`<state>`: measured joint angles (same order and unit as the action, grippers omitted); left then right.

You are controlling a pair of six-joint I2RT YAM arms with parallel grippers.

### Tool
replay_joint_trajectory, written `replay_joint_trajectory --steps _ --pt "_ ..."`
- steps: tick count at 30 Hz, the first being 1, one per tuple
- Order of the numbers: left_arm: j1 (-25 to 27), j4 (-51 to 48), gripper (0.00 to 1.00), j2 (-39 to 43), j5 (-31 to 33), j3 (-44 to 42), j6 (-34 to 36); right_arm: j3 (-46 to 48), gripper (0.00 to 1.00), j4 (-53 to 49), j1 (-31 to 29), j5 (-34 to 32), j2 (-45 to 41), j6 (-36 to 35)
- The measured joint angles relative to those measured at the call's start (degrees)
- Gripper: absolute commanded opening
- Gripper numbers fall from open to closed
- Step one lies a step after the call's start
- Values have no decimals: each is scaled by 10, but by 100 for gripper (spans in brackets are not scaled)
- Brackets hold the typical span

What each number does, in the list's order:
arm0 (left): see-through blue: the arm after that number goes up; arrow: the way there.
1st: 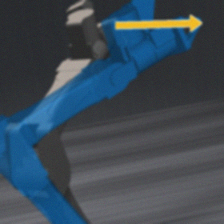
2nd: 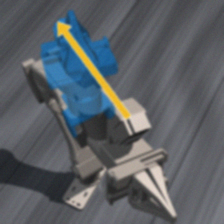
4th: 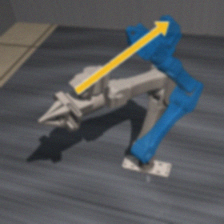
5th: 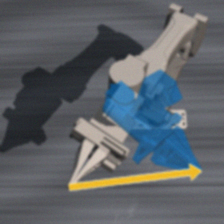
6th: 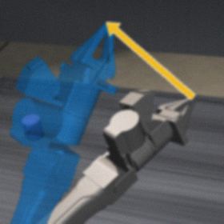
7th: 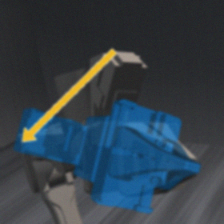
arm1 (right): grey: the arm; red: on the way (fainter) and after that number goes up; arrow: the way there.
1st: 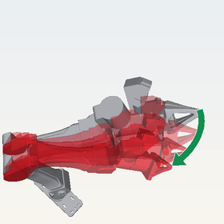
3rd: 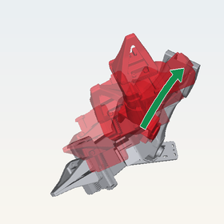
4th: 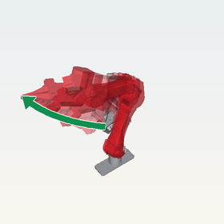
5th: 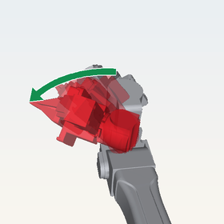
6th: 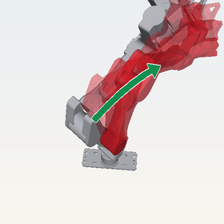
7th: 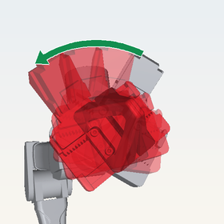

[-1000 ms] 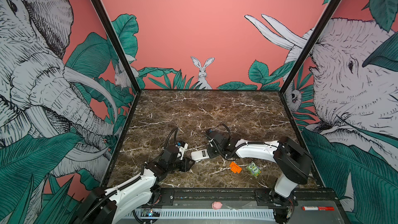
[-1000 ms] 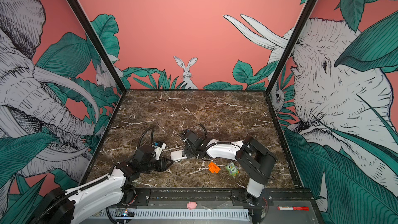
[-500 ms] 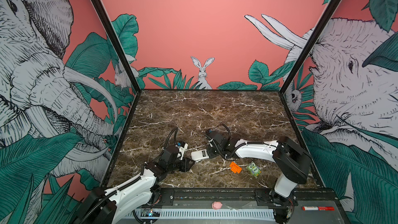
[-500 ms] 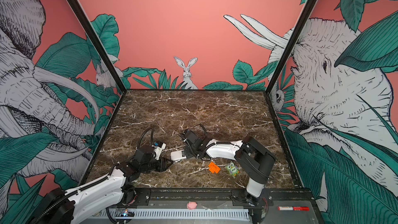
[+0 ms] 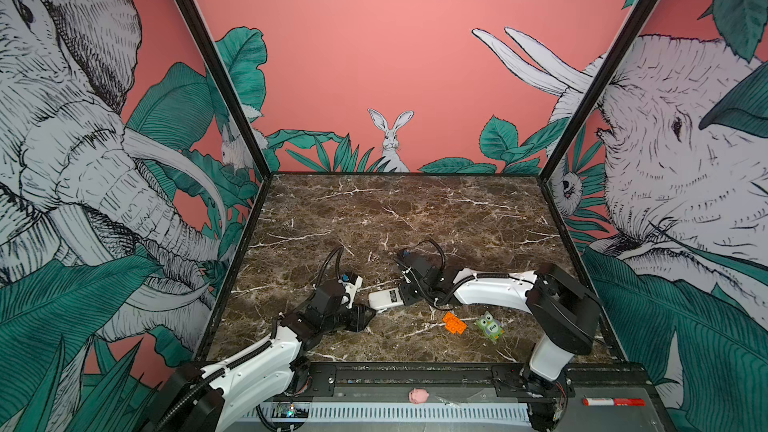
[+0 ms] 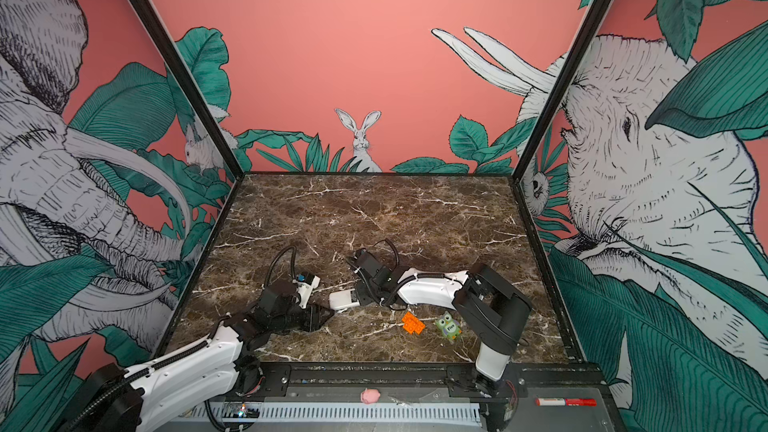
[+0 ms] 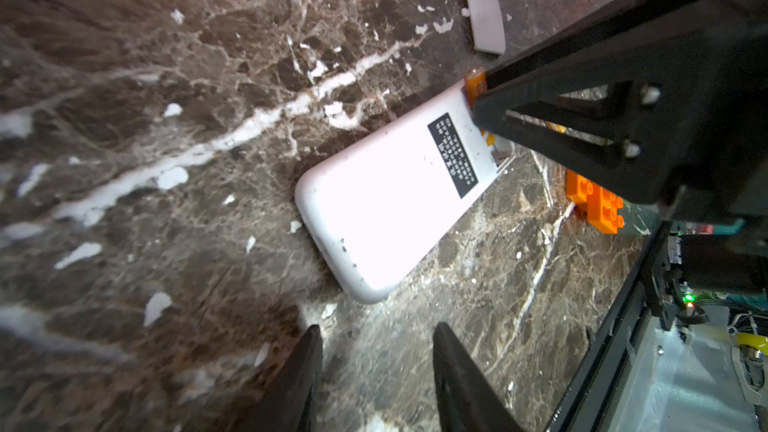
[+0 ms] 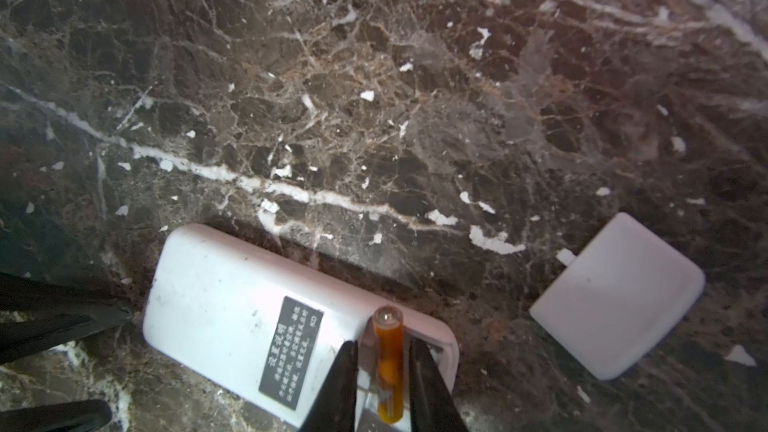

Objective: Load the batteries into the remote control
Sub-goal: 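Lower the battery into the compartment and open the right gripper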

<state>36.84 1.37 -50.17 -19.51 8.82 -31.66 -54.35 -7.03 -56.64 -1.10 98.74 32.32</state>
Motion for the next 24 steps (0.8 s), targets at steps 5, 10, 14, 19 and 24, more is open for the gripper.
replay_joint_trajectory --steps 5,10,14,19,24 --pt "0 0 45 0 0 0 0 0 29 -1 0 -1 0 1" --pt "0 0 45 0 0 0 0 -1 35 -13 0 -2 -5 -5" --pt "0 0 45 -2 0 0 0 -12 37 -27 -1 -4 -14 -12" --pt "0 -2 45 -5 2 0 0 -27 38 -55 -1 -9 -33 -33" --pt "0 -2 45 -10 5 0 0 -40 38 -95 -1 -7 -47 -71"
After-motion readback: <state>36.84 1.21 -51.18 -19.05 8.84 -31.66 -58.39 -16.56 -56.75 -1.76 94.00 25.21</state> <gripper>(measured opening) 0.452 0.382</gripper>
